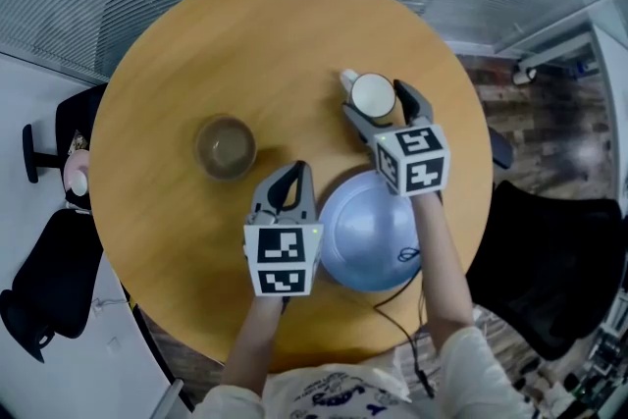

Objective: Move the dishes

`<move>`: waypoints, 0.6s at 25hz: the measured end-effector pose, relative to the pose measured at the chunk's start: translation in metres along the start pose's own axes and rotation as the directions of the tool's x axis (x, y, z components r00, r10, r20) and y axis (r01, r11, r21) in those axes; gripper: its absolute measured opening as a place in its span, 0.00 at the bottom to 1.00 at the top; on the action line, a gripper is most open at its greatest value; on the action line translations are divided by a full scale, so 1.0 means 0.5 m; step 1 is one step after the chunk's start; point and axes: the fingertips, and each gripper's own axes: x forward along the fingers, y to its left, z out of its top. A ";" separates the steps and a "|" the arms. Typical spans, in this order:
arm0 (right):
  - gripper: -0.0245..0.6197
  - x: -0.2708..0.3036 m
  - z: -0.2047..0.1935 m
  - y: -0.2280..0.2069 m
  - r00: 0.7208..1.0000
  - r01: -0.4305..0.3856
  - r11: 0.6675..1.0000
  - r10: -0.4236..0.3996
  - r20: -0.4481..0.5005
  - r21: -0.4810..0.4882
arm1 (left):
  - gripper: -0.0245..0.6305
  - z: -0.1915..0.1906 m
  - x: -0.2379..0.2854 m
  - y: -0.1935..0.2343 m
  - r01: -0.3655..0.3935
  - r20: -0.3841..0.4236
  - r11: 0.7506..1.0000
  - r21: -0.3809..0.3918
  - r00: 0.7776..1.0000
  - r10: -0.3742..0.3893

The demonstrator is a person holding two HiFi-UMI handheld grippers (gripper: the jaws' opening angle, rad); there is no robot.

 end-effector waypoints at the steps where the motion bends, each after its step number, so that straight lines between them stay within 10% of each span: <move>1: 0.67 0.002 -0.001 0.001 1.000 -0.008 1.000 0.008 0.000 0.007 | 0.04 -0.002 0.001 0.001 0.001 -0.003 1.000 0.000 1.000 -0.001; 15: 0.65 0.012 -0.016 0.005 0.999 -0.036 0.999 0.036 0.007 0.038 | 0.04 -0.026 0.001 0.018 -0.011 -0.018 0.999 -0.036 1.000 0.010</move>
